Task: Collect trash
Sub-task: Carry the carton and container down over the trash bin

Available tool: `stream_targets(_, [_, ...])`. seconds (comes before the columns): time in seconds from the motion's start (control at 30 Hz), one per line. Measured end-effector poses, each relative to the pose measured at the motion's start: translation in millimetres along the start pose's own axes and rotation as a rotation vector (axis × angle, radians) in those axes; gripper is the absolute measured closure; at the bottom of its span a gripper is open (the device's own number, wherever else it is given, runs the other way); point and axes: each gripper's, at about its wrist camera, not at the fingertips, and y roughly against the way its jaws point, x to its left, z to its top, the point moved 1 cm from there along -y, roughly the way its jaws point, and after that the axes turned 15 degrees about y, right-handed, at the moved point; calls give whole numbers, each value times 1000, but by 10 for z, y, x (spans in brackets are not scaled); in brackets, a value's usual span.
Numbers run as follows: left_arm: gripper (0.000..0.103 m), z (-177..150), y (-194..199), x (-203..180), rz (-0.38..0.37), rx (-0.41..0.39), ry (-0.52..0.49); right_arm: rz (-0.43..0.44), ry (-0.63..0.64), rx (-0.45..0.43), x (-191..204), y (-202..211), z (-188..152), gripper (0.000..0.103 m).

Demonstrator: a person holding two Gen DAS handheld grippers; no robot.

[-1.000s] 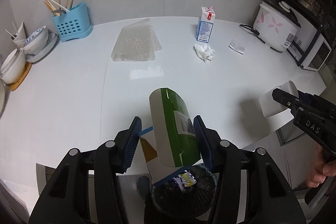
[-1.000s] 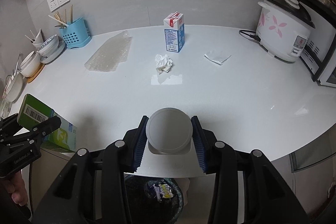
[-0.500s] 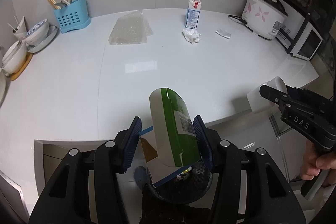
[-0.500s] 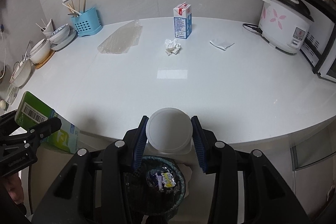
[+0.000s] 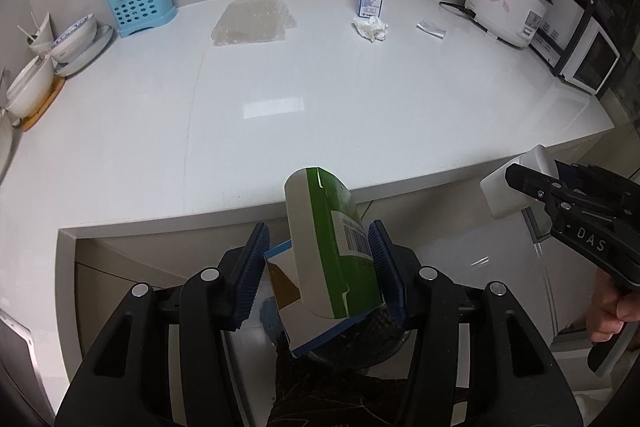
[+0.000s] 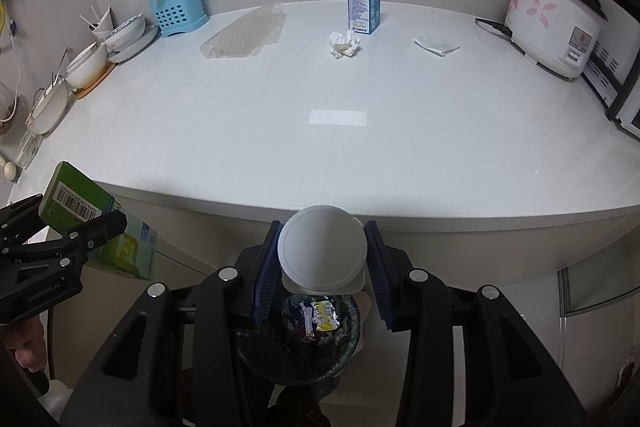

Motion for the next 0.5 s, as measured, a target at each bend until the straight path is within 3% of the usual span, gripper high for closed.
stream_targets(0.5, [52, -292, -252, 83, 25, 43, 3, 51, 33, 51, 236, -242, -325, 64])
